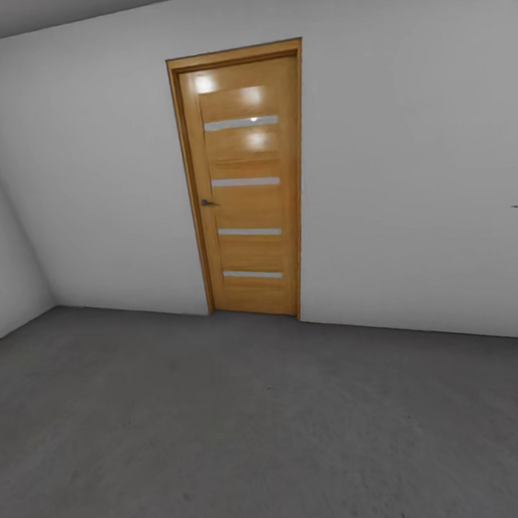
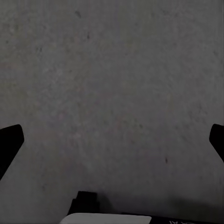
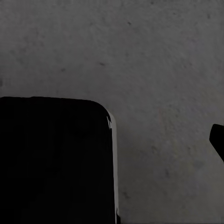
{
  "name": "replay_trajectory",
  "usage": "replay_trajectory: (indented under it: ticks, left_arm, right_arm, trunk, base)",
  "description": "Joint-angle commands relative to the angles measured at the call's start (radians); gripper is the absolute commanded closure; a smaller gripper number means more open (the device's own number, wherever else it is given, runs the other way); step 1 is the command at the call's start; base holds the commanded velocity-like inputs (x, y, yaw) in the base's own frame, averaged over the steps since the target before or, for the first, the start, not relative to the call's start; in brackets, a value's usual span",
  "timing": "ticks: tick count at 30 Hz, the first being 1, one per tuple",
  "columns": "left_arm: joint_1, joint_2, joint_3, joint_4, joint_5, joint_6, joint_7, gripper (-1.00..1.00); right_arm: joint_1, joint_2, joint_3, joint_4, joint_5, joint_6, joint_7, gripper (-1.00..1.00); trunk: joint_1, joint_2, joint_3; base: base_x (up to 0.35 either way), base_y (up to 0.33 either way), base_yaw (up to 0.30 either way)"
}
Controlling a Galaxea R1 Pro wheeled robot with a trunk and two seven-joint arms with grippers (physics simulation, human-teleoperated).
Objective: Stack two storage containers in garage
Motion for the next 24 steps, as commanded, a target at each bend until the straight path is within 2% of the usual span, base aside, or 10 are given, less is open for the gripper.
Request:
replay_trajectory:
  ticks: [1, 15, 24]
  left_arm:
    - [0.001, -0.001, 0.002, -0.003, 0.001, 0.006, 0.001, -1.00]
    - [0.000, -0.001, 0.002, -0.003, 0.001, 0.006, 0.001, -1.00]
    - [0.001, -0.001, 0.002, -0.003, 0.001, 0.007, 0.001, -1.00]
  right_arm:
    - [-0.001, 0.000, 0.000, 0.001, 0.005, -0.004, -0.006, -1.00]
    - [-0.001, 0.000, 0.000, 0.001, 0.005, -0.004, -0.006, -1.00]
    - [-0.001, 0.000, 0.000, 0.001, 0.005, -0.004, -0.006, -1.00]
  trunk:
    - [0.001, 0.000, -0.001]
    - [0.001, 0.000, -0.001]
    - [0.001, 0.000, -0.001]
  base:
    - [0.257, 0.222, -0.234]
    - [0.258, 0.220, -0.249]
    - [0.241, 0.249, -0.064]
